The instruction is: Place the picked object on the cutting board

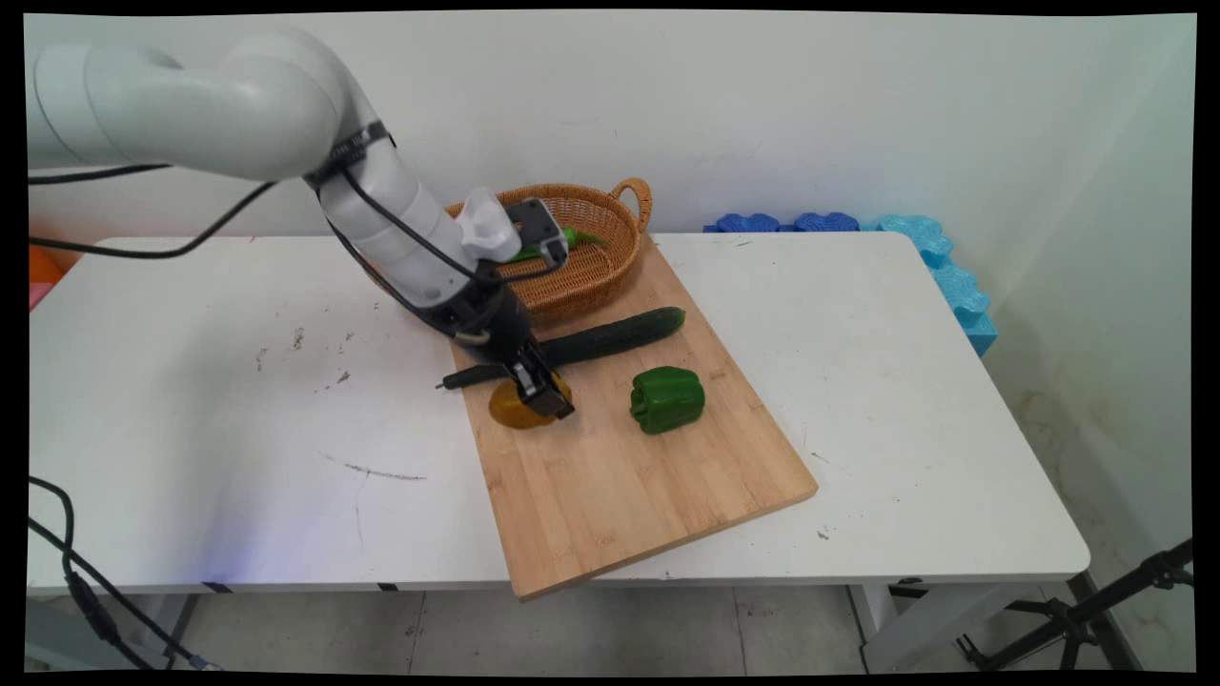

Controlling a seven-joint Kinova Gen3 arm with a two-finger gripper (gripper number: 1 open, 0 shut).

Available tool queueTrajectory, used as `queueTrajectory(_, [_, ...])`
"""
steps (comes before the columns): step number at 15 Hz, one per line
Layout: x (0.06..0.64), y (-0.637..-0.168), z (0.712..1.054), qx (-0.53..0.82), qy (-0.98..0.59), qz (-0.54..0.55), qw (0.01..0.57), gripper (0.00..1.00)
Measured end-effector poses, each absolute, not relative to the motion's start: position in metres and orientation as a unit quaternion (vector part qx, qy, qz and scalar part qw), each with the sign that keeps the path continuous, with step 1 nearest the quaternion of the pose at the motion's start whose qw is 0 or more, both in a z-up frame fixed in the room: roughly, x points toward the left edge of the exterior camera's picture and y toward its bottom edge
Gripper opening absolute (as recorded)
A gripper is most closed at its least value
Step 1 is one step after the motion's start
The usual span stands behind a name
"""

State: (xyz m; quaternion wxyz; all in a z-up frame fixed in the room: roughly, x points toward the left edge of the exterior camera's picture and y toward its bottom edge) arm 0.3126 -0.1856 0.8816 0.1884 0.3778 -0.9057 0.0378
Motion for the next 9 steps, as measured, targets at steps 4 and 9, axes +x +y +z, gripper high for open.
queueTrajectory(4, [0.305, -0.182, 0.864, 0.385, -0.903, 0.037, 0.186, 0.00])
queueTrajectory(9, [0.298, -0.181, 0.850, 0.385, -0.903, 0.040, 0.188, 0.00])
